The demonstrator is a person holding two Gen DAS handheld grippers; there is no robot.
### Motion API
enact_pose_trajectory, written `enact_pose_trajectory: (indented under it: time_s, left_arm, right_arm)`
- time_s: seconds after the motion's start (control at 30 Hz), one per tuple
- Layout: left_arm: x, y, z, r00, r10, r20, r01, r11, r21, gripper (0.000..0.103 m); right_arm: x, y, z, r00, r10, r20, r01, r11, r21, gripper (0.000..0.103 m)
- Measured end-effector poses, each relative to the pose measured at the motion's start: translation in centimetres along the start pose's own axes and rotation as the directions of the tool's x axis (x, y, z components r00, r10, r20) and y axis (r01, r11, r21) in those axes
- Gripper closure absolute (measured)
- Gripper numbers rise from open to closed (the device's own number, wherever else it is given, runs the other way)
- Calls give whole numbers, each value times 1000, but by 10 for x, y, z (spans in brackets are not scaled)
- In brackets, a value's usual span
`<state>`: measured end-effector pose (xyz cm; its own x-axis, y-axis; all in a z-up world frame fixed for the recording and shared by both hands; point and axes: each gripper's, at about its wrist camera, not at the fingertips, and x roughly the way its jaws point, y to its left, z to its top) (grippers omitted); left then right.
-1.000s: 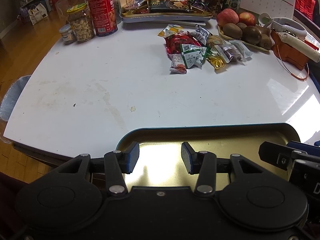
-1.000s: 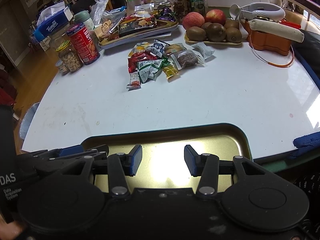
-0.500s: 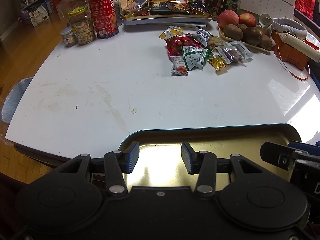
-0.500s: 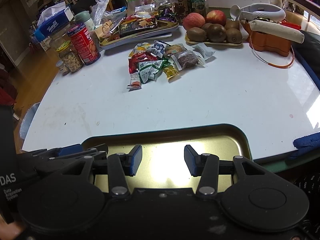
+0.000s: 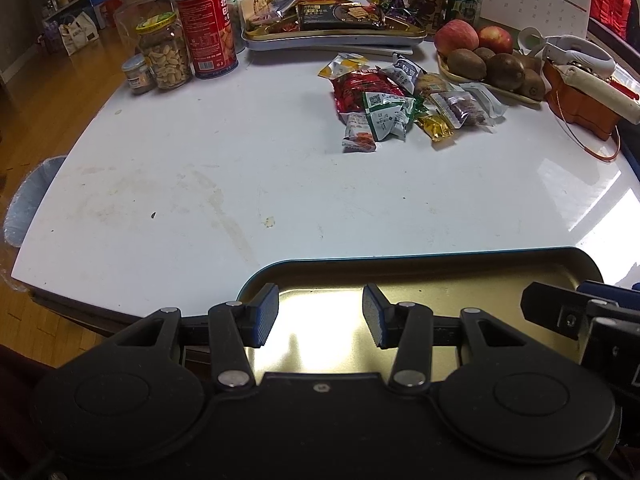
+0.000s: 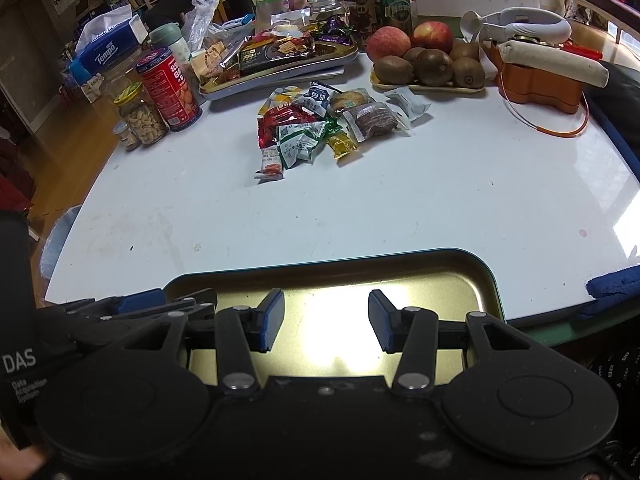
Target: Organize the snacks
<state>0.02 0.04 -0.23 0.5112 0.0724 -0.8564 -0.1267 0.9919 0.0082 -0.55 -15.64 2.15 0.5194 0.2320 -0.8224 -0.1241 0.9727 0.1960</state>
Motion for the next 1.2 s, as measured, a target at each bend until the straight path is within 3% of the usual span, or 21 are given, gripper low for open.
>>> enact_pose_trajectory:
  time_s: [1.2]
  left_arm:
    - [-2, 1, 4, 1000, 23, 19, -23, 1000, 2, 50]
  right_arm:
    - [-6, -1, 7, 1000, -12, 20, 12, 1000, 13, 54]
